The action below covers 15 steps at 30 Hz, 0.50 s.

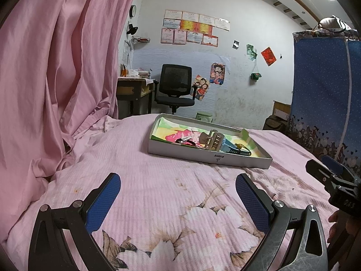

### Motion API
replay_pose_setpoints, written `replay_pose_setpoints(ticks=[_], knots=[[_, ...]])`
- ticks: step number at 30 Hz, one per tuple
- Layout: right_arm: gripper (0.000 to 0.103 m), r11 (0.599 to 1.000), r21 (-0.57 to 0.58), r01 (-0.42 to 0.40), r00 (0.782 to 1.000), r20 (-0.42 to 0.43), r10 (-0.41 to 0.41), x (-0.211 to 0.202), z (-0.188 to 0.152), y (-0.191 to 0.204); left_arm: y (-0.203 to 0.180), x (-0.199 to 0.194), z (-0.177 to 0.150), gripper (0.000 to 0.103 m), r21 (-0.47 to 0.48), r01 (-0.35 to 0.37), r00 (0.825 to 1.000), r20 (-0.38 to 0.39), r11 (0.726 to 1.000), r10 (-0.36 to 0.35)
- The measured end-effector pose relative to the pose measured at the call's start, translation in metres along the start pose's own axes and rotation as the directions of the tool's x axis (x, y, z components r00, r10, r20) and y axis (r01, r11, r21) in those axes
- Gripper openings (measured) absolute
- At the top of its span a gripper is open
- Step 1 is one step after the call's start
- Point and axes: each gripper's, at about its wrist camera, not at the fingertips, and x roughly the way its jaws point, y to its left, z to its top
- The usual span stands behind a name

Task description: Organize jewelry

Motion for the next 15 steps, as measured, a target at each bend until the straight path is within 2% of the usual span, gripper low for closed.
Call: replay_pose_setpoints(ticks=[15], knots=[[0.099,1.000,0.000,-0.001,1.000,0.000,0.001,0.0001,-0.0002,0.0008,-0.0034,0.0025,-0.0014,0.103,0.002,-0.014,1.000,-0.009,1.000,0.014]])
